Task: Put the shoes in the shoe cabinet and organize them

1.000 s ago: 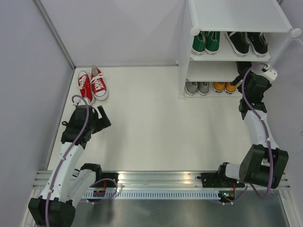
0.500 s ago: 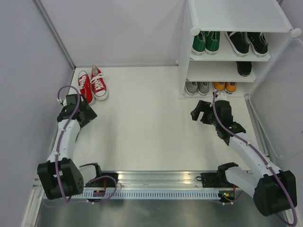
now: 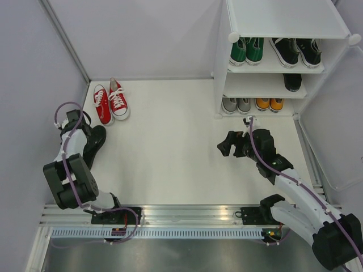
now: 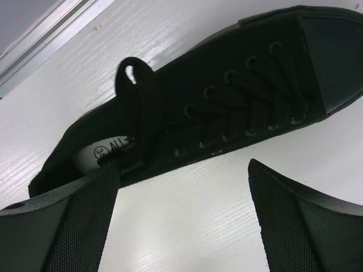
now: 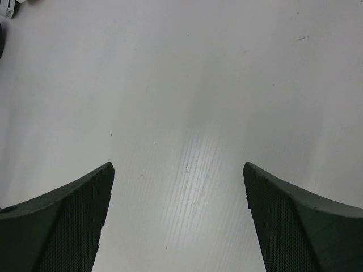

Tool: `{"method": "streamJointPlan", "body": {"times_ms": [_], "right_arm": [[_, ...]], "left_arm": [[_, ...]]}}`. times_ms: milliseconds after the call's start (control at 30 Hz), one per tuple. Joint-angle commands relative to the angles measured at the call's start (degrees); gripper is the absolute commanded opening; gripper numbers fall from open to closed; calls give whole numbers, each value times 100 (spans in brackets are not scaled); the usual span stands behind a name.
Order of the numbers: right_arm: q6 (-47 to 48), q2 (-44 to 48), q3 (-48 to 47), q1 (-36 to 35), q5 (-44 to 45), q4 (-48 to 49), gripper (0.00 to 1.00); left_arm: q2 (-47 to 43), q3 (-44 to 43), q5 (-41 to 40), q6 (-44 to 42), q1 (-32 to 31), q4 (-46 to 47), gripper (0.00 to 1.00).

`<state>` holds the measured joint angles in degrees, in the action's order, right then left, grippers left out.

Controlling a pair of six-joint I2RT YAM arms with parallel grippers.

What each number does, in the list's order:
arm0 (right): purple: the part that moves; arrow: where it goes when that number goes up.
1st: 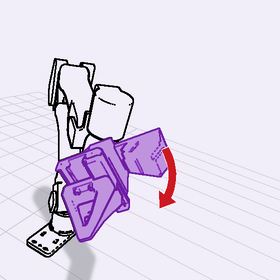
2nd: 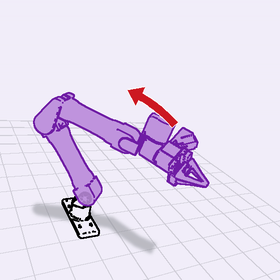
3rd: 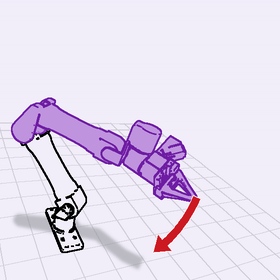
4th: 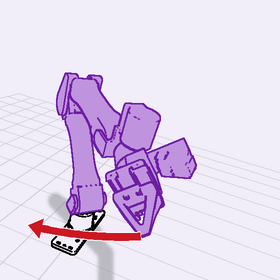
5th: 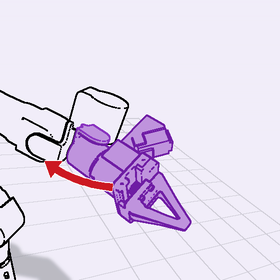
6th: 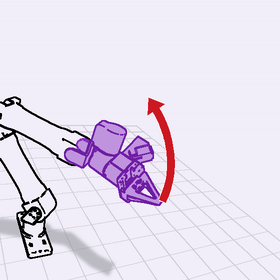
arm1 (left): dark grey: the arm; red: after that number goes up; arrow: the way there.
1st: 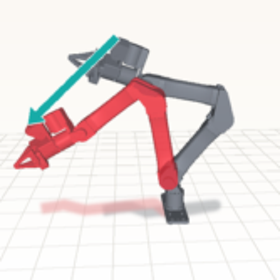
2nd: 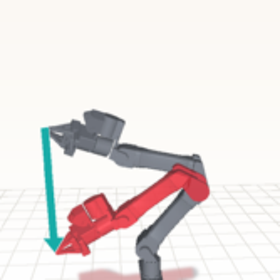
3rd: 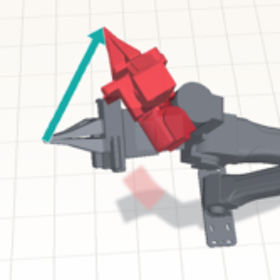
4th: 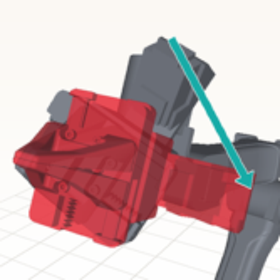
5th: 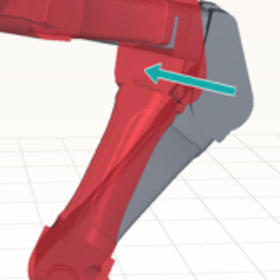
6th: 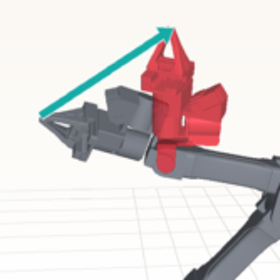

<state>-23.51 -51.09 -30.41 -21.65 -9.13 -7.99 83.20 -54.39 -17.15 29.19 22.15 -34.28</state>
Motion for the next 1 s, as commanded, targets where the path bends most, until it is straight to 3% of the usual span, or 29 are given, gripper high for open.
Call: {"method": "streamJointPlan", "body": {"times_ms": [0, 267, 567, 700, 767, 900, 933, 967], "right_arm": [[101, 91, 132, -41, -186, 289, 98], [13, 117, 325, -41, -275, 526, 98], [-119, 161, 422, -41, -239, 667, 98], [-101, 371, 528, -32, -178, 728, 98], [-84, 433, 589, -41, -142, 746, 98], [-93, 538, 607, -41, -168, 746, 98], [-101, 556, 589, -32, -169, 746, 98], [-101, 617, 589, -32, -169, 746, 98]], "left_arm": [[21, -274, -280, 25, 52, 325, 95], [179, -256, -430, -71, 52, 317, 94], [1225, -388, 246, -308, 52, -61, 89], [1366, -388, 886, -370, 35, -61, 82], [1374, -371, 1273, -440, -26, -61, 76], [1453, -309, 2099, -554, -290, -105, 47], [1471, -300, 2197, -529, -351, -140, 34], [1454, -283, 2398, -520, -500, -157, 29]]}}
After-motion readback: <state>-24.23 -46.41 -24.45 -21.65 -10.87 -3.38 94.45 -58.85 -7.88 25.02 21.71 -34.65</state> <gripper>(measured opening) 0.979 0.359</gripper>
